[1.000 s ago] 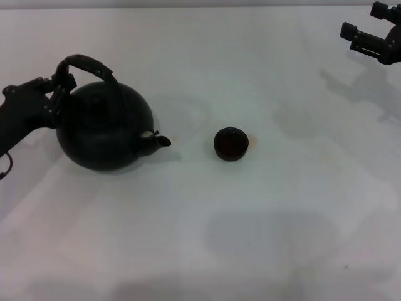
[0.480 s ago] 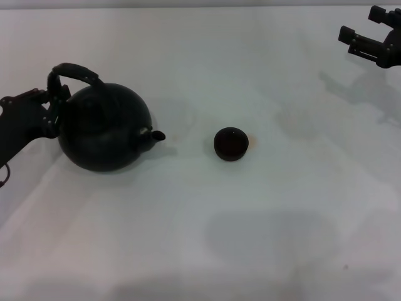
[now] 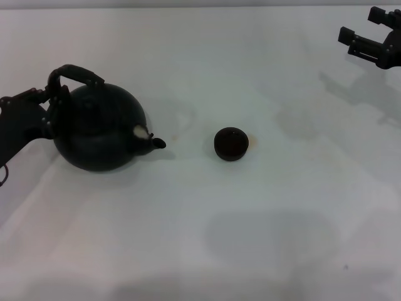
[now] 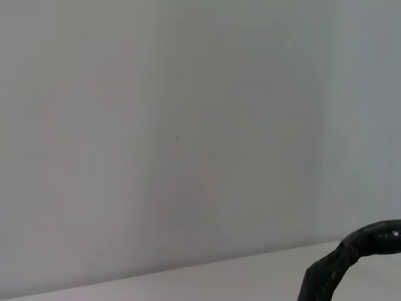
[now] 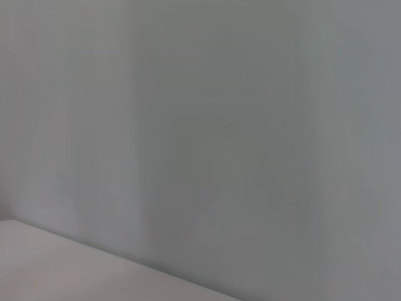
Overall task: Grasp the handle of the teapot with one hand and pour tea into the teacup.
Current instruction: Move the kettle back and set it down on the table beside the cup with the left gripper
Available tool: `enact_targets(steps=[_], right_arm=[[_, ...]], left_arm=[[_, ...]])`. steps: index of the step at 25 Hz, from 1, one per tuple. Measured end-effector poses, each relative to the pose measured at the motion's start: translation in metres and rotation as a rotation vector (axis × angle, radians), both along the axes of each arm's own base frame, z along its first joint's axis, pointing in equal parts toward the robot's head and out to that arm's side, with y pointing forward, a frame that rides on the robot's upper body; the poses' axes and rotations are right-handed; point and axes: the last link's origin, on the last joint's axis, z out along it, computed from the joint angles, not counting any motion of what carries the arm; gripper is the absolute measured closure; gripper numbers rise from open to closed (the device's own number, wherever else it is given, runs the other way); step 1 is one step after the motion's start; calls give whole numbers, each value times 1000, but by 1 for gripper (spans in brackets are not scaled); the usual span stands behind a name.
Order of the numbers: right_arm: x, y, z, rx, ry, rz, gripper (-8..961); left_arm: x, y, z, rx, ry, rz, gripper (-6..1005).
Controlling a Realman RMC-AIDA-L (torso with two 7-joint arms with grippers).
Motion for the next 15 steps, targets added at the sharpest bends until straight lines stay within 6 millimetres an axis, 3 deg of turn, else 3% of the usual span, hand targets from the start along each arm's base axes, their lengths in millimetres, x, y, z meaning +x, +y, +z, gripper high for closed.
enact_targets(steps=[10, 15], right_arm=[[1, -1, -2, -3, -1, -2, 77], [1, -1, -2, -4, -2, -2, 77]], left_arm=[[-1, -1, 1, 18, 28, -12, 706], [-1, -6, 6, 60, 14, -29, 554]])
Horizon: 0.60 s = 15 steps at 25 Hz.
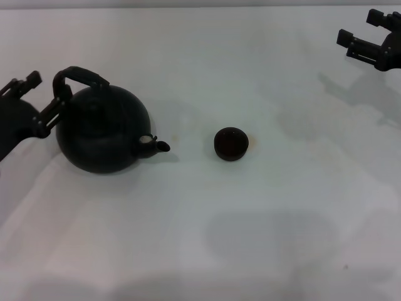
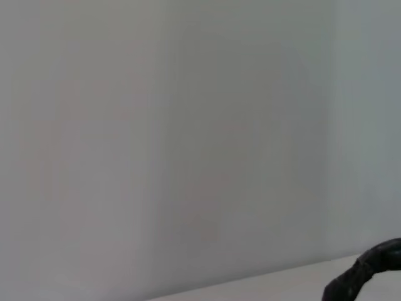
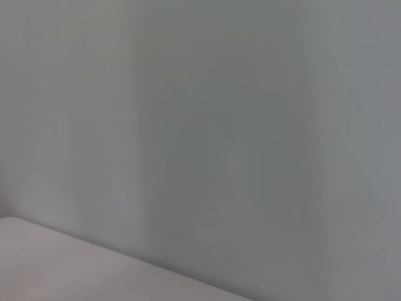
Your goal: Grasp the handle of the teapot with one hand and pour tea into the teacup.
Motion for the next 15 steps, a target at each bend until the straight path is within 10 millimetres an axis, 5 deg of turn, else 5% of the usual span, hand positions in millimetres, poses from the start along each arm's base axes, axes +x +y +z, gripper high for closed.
enact_targets(steps=[8, 15], right_arm=[[2, -1, 2, 5, 0, -3, 77], [8, -4, 7, 23, -12, -11, 77]], left_arm=[[-8, -23, 12, 73, -22, -5, 257], [-33, -63, 34, 200, -39, 91, 169]])
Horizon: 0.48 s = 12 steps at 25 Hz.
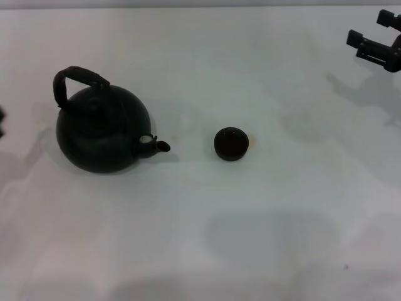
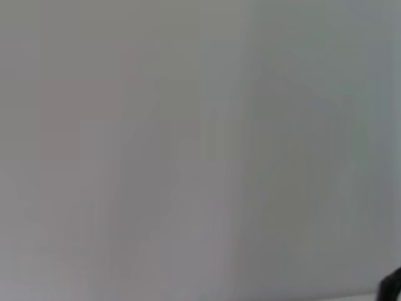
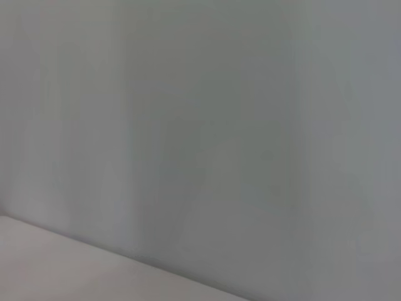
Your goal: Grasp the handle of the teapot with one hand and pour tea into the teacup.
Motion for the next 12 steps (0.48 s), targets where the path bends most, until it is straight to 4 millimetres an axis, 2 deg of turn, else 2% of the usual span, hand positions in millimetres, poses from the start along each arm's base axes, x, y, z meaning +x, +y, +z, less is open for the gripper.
enact_targets(steps=[6, 8, 9, 12], right_arm=[[9, -4, 5, 83, -7, -3, 77], [13, -6, 4, 123, -7, 2, 77], [15, -8, 3, 148, -2, -1, 77], [24, -16, -1, 242, 32, -21, 77]], left_arm=[[-17, -40, 28, 179, -38, 77, 172], [-22, -59, 40, 266, -66, 105, 174], [-22, -59, 40, 266, -66, 105, 175], [-26, -79, 52, 370, -96, 132, 177]])
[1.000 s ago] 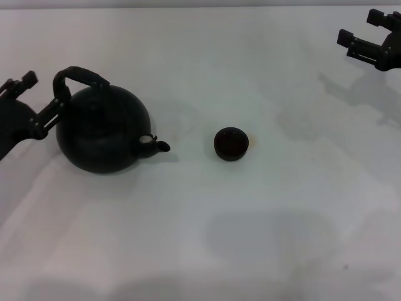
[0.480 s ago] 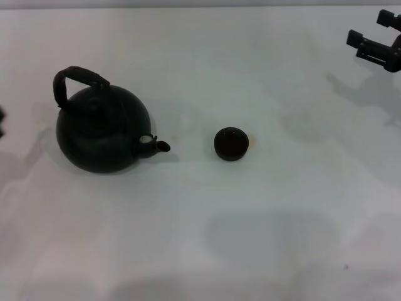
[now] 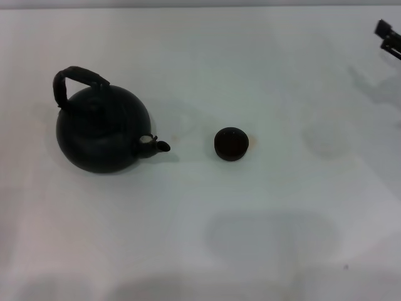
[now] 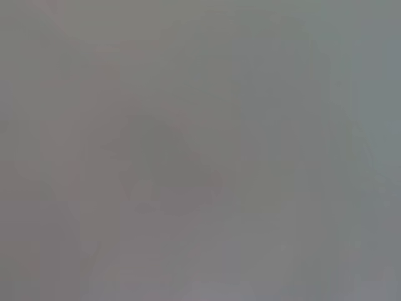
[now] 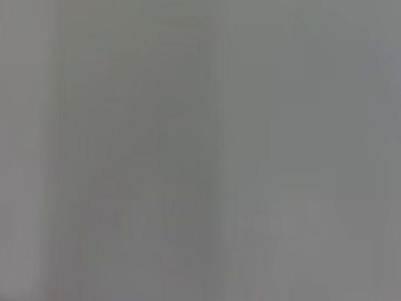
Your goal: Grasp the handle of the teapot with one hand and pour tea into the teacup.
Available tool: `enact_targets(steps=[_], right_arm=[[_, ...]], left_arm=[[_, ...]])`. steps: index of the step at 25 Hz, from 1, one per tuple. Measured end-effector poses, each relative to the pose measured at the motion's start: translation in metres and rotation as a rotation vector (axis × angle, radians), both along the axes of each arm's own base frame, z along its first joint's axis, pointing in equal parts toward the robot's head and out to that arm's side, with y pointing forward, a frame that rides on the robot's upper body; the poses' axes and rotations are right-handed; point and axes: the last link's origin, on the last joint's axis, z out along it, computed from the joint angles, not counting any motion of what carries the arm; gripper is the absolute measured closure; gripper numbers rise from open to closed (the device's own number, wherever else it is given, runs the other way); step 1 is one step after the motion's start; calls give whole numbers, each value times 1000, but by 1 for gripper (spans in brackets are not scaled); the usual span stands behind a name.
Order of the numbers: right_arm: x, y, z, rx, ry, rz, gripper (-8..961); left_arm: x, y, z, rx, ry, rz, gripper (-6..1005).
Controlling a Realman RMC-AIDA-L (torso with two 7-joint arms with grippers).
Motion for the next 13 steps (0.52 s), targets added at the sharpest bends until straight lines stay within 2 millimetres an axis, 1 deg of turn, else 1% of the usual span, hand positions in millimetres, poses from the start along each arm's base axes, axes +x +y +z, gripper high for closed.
enact_targets(steps=[4, 6, 13], right_arm=[[11, -15, -9, 126, 28, -42, 77], [15, -21, -15, 159, 29, -65, 77], [25, -37, -25, 203, -29, -110, 77]], left_arm=[[-4, -9, 3, 40, -19, 27, 180], [-5, -10, 2, 45, -23, 32, 180], [-4, -1, -6, 47, -62, 29, 180]])
